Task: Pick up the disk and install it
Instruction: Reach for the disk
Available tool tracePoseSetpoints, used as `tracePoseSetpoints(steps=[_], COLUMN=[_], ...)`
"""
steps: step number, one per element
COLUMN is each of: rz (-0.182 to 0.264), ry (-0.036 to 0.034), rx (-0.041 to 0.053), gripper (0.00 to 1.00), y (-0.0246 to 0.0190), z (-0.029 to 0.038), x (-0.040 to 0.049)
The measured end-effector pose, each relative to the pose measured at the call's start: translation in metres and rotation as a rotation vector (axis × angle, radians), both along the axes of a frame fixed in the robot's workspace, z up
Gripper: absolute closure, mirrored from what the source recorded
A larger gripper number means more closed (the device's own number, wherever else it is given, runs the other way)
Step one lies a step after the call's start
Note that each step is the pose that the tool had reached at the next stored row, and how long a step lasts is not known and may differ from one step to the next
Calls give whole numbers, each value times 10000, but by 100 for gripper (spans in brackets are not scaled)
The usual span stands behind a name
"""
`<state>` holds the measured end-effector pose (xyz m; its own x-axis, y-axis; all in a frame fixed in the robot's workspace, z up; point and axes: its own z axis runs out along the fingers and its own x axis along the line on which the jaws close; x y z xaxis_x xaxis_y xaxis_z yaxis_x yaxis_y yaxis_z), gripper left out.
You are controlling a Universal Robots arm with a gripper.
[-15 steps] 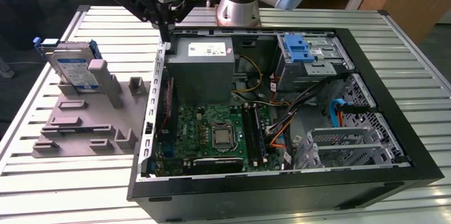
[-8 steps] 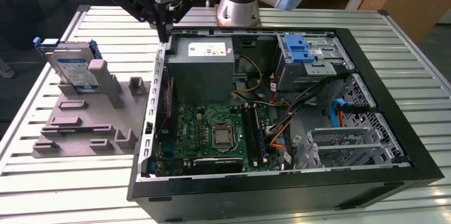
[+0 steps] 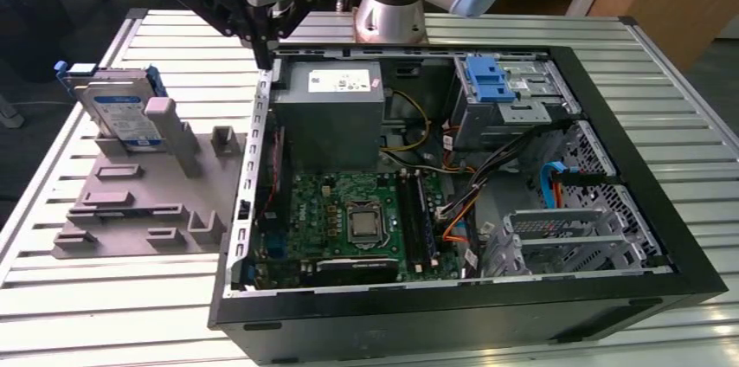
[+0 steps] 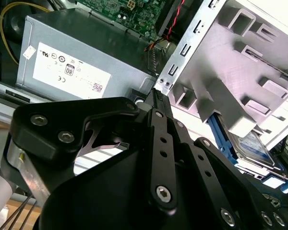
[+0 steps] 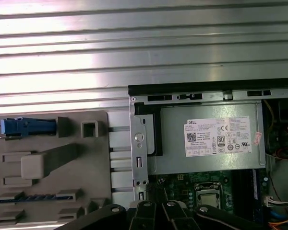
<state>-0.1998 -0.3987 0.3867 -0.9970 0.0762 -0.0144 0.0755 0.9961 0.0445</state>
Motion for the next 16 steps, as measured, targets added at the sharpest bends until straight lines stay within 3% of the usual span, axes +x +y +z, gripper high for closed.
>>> tracePoseSetpoints(steps=[16], rz=[-1], ry=[22], rx=[2], gripper=[89], y=[0], z=[-10], x=[-83])
